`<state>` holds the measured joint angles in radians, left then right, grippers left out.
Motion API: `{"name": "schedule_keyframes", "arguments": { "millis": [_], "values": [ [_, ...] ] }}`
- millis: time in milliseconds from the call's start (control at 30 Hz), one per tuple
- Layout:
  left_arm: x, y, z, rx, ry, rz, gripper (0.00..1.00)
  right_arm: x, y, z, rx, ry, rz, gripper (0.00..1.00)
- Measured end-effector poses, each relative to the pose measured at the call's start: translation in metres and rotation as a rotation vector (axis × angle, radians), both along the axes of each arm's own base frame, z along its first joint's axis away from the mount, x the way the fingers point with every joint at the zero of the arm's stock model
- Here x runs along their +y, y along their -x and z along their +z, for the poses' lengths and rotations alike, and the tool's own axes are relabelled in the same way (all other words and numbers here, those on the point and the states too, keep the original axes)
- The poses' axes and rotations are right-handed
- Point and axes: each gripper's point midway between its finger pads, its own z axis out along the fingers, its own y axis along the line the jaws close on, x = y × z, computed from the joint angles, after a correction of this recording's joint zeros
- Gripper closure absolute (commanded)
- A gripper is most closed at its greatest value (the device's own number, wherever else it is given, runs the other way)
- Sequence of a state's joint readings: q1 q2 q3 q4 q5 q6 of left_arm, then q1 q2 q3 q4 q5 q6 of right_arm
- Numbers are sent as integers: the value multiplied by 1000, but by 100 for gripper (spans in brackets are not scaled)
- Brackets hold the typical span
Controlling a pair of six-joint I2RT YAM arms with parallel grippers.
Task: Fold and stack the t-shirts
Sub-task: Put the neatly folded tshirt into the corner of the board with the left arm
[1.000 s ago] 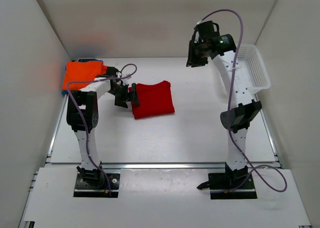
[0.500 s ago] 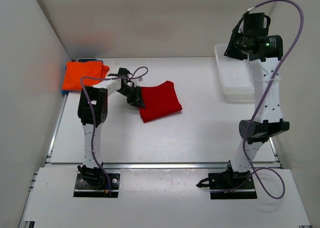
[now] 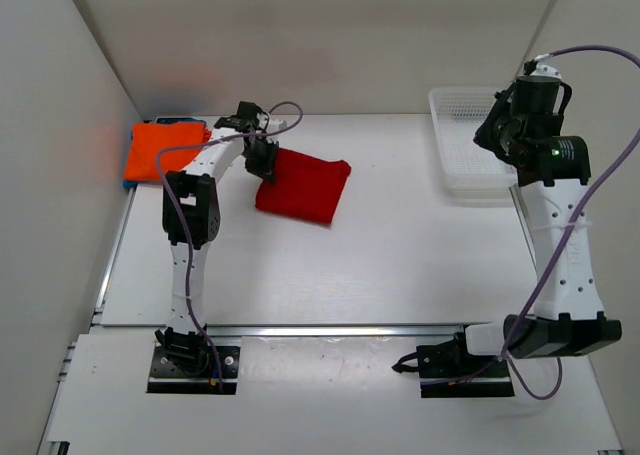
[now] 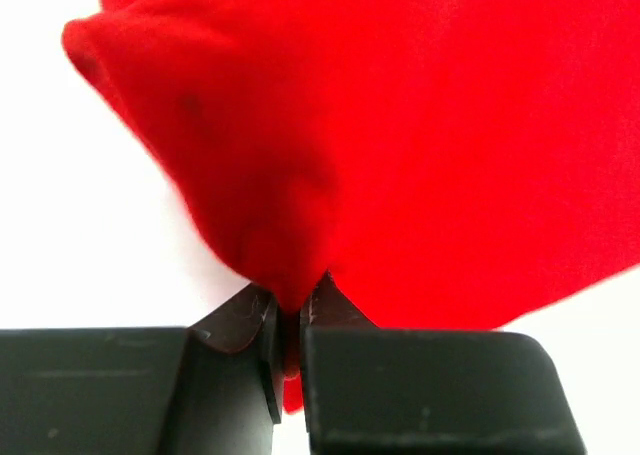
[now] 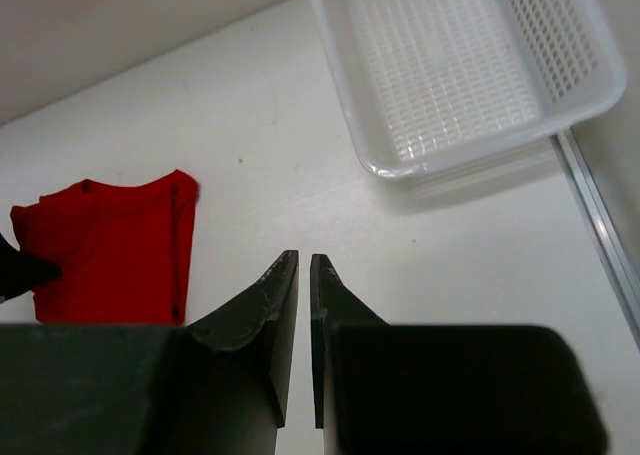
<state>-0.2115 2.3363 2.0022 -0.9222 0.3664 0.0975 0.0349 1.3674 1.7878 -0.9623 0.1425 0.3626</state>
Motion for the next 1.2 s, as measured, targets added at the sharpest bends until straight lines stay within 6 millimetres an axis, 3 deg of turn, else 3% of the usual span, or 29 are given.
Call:
{"name": "schedule_keyframes", "arguments": {
  "millis": [167, 267, 467, 733, 900, 1067, 1200],
  "values": [
    [46, -57, 43, -267, -294, -10, 100, 15, 3, 30, -125, 7, 30, 93],
    [76, -77, 63, -367, -482, -3, 100, 26, 4, 23, -137, 5, 59, 94],
    [129, -99, 83, -489, -834, 10, 100, 28, 5, 10, -113, 7, 64, 96],
    [171, -104, 118, -556, -1088, 61, 100, 27, 7, 23, -160, 10, 70, 97],
    [199, -95, 155, -586, -1146, 140, 100, 27, 4, 25, -169, 18, 77, 98],
    [243, -80, 190, -606, -1178, 259, 100, 31, -5, 27, -169, 30, 93, 98],
    [286, -75, 201, -597, -1186, 366, 100, 35, -11, 24, -160, 39, 110, 97]
  ]
}}
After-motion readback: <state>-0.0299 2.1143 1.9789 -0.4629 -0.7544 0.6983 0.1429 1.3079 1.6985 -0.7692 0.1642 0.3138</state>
